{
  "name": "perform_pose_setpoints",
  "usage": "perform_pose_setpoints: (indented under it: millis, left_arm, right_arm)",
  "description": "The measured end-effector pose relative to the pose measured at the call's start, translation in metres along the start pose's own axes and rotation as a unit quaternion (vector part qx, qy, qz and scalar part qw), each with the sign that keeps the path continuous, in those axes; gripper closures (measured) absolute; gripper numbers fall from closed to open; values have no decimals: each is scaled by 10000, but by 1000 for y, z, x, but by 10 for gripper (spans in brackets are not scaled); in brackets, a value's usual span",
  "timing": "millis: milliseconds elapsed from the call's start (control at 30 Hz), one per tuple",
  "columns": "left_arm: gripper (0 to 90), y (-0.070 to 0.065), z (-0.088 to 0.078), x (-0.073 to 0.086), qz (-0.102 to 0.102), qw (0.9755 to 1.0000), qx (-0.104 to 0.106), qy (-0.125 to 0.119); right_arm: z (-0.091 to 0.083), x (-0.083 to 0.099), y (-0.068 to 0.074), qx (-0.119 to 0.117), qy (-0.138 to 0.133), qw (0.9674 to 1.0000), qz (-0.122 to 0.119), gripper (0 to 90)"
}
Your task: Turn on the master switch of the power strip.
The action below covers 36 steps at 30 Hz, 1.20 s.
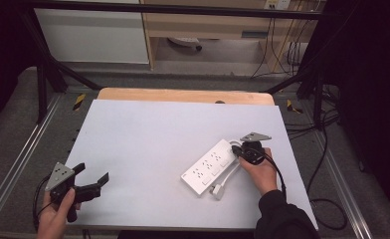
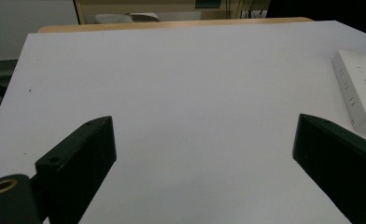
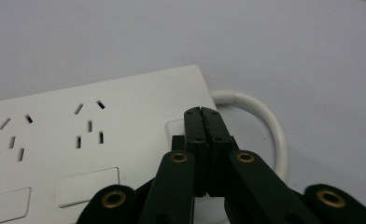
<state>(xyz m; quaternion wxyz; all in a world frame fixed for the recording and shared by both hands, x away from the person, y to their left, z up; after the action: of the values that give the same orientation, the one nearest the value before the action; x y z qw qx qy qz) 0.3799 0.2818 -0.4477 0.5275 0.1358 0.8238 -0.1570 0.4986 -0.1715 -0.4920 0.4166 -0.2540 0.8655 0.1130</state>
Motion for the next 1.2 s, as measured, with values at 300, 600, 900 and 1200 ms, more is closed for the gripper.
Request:
perform_pose_setpoints:
  millis: [300, 600, 900, 1200]
  left_arm:
    - [60, 0, 0, 0, 10, 10000, 2, 21]
    - [60, 0, 0, 1, 5, 10000, -7, 24]
    - [60, 0, 1, 1, 21, 10000, 5, 28]
    - [60, 0, 1, 1, 12, 10000, -5, 35]
  right_arm:
    - [0, 0, 0, -4, -13, 10000, 25, 900]
    - [0, 1, 0, -3, -31, 10000, 53, 900]
    - [0, 1, 1, 4, -2, 10000, 99, 900]
    - [0, 2, 1, 8, 37, 9999, 94, 900]
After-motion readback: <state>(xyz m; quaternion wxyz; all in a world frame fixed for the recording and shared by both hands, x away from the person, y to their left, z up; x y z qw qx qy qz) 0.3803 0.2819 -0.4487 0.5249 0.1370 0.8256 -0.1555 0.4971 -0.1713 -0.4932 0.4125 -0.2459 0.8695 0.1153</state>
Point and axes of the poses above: each handheld gripper's, and its own axes: z roughly forward along the jaws, x roughly out of its underside, y roughly to its left, the point moved 9 cm from there along z, roughly forward along the jaws, and after that the axes turned 2 degrees about -z, right-handed, at the moved point
